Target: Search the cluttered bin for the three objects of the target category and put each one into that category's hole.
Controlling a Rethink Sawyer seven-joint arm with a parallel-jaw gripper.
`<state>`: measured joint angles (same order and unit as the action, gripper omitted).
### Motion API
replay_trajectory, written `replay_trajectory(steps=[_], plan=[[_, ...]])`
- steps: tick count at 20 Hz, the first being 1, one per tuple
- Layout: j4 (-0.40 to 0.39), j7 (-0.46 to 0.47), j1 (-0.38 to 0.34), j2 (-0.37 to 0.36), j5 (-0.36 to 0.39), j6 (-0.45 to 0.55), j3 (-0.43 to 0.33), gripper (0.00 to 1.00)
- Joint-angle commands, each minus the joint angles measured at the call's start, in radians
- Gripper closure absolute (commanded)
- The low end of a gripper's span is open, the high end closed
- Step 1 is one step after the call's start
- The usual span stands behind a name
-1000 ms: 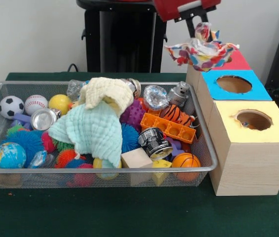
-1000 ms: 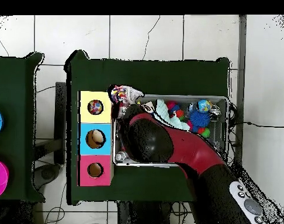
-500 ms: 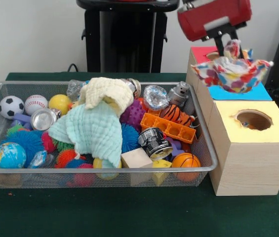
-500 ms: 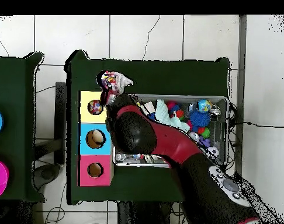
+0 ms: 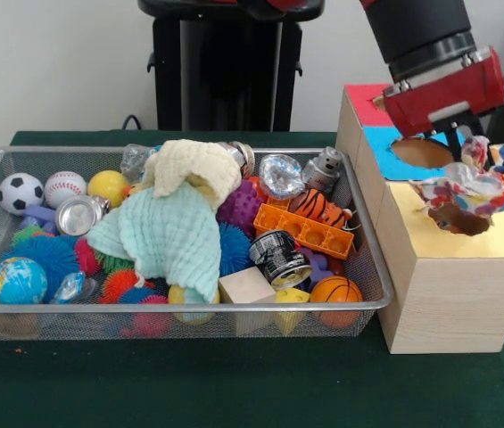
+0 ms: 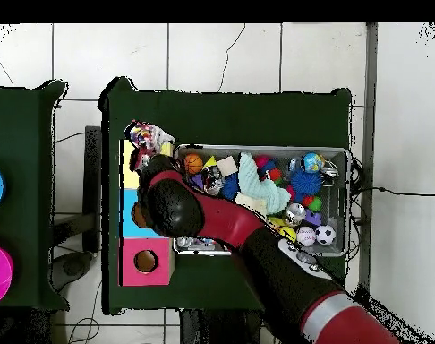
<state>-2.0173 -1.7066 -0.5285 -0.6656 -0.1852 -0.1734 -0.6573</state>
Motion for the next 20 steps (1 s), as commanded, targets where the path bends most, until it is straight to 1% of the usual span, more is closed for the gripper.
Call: replay_trajectory(steps=[1,3,4,5,7,8,14,16,20], plan=[[-0.04,-0.246,0.07,0.089,-0.063,0.006,0.139,1.0],[-0.033,-0.232,0.111,0.094,-0.087,0.035,0.203,1.0],[-0.034,-0.23,0.123,0.099,-0.097,0.056,0.22,1.0],[-0.032,-0.23,0.13,0.111,-0.097,0.054,0.228,1.0],[-0.017,-0.223,0.137,0.141,-0.075,0.014,0.24,1.0],[-0.008,-0.22,0.135,0.15,-0.07,0.013,0.241,1.0],[0.008,-0.219,0.145,0.139,-0.061,-0.012,0.265,1.0],[0.014,-0.224,0.144,0.141,-0.055,-0.034,0.266,1.0],[0.023,-0.227,0.151,0.127,-0.062,-0.045,0.282,1.0]])
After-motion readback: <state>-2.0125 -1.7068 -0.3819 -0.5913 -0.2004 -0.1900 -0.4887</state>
